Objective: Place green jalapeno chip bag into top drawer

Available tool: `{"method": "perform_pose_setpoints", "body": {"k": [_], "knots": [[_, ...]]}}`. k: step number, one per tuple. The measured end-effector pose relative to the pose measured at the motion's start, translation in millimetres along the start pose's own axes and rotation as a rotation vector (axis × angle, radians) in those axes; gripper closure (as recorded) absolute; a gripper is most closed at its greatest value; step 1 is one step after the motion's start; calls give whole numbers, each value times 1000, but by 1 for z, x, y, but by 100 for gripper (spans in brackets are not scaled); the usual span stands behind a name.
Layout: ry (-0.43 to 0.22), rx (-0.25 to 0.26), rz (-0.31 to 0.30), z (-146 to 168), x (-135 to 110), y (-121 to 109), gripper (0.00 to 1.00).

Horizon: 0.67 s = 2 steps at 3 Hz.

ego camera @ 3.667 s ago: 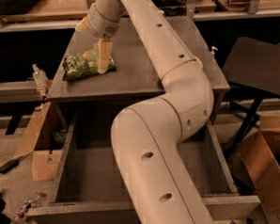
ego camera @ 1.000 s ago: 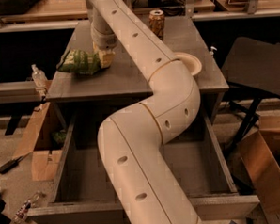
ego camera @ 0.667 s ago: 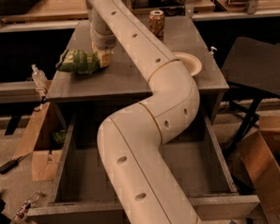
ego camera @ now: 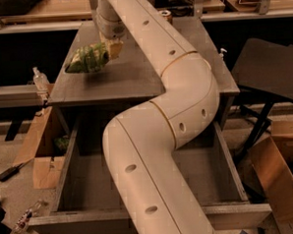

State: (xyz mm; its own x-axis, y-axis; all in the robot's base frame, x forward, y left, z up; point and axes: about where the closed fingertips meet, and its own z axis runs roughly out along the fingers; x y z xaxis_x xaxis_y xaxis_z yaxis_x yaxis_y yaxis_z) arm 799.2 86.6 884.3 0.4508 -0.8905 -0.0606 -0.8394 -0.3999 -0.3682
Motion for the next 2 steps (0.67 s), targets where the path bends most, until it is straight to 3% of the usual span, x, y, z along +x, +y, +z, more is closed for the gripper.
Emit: {"method": "perform_pose_setpoints", "body": {"k": [1,2], "knots": [[13,15,45,-39,7,7,100],[-11,71,139,-96,7,17,100]]}}
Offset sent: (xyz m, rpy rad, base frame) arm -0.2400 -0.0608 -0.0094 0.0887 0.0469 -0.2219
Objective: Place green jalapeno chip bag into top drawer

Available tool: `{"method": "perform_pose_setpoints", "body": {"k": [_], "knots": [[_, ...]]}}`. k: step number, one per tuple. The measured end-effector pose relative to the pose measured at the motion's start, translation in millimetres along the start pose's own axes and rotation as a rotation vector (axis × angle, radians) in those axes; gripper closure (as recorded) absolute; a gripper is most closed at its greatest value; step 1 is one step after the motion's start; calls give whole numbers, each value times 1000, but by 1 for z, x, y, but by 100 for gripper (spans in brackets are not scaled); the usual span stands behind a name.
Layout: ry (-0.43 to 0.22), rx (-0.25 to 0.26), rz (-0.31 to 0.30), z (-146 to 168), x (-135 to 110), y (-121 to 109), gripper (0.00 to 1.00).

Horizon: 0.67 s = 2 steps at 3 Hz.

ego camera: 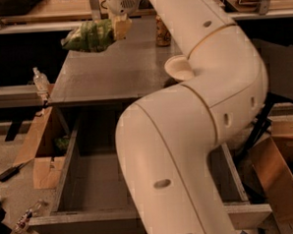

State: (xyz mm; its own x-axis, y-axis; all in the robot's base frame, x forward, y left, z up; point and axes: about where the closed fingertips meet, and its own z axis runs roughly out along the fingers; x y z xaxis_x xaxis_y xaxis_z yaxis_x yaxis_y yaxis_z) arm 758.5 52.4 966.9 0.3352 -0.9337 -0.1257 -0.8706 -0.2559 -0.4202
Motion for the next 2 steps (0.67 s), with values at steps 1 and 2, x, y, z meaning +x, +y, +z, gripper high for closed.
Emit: {"method": "perform_pose_setpoints", "body": {"k": [1,2], "knots": [[-54,194,-10,-61,-25,-11,100],[-79,218,-33,-71,-41,-11,100]]}}
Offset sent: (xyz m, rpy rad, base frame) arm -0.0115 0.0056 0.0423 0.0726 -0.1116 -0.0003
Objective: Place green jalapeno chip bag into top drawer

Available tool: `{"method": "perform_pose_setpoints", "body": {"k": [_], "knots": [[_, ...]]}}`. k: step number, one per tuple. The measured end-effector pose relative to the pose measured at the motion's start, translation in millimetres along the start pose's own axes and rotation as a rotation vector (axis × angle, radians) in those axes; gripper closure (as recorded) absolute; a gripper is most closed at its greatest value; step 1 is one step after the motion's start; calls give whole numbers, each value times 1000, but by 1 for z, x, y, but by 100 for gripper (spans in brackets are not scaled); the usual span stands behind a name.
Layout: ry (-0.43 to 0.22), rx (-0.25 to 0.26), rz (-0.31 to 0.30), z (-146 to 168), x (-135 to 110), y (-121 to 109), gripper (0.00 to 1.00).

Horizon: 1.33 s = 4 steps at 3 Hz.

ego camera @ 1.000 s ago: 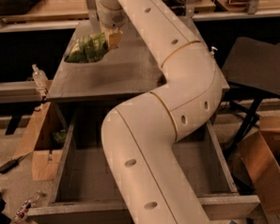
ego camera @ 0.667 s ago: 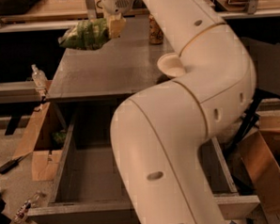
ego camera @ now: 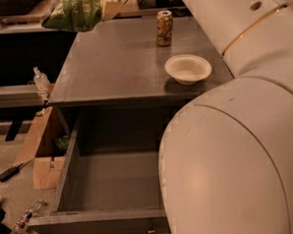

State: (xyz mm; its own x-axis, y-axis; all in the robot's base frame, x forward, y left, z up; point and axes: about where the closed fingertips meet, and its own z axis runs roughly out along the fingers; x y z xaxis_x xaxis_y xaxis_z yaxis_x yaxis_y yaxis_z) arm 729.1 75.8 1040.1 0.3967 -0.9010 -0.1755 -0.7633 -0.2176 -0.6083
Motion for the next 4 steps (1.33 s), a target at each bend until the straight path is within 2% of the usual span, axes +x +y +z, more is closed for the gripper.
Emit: {"method": "perform_pose_setpoints", "body": {"k": [1,2,4], "knots": [[33,-91,42,0,7,20,100],[122,-268,187,-32,7,74,100],[130,-418,408,-102,-20,177,100]]}}
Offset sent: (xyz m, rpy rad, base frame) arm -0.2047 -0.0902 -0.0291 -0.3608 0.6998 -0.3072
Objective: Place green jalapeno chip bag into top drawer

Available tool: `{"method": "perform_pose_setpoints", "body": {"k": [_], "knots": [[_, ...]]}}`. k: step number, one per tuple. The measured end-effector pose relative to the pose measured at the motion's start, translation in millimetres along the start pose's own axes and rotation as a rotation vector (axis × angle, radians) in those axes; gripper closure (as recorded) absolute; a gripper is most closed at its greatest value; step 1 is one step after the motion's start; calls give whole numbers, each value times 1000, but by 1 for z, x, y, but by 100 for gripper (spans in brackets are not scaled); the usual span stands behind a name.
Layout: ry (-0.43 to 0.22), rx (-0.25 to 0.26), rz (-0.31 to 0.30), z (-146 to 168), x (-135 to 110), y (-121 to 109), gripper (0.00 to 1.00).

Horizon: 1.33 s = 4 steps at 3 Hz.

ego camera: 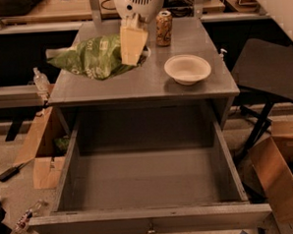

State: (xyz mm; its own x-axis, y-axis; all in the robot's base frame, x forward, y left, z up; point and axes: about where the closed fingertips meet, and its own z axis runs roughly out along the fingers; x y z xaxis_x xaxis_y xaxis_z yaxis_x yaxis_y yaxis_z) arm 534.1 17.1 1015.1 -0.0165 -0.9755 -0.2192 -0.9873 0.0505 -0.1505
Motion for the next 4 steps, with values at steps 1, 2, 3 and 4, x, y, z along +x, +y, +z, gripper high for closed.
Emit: {"method": "perform_pose_setpoints", "body": {"k": [1,2,3,4], "knots": [[-2,-83,104,9,30,59,100],[23,-110,147,32,67,101,100],[28,-142,163,77,103,129,100],[55,-242,172,145,147,152,100]]}}
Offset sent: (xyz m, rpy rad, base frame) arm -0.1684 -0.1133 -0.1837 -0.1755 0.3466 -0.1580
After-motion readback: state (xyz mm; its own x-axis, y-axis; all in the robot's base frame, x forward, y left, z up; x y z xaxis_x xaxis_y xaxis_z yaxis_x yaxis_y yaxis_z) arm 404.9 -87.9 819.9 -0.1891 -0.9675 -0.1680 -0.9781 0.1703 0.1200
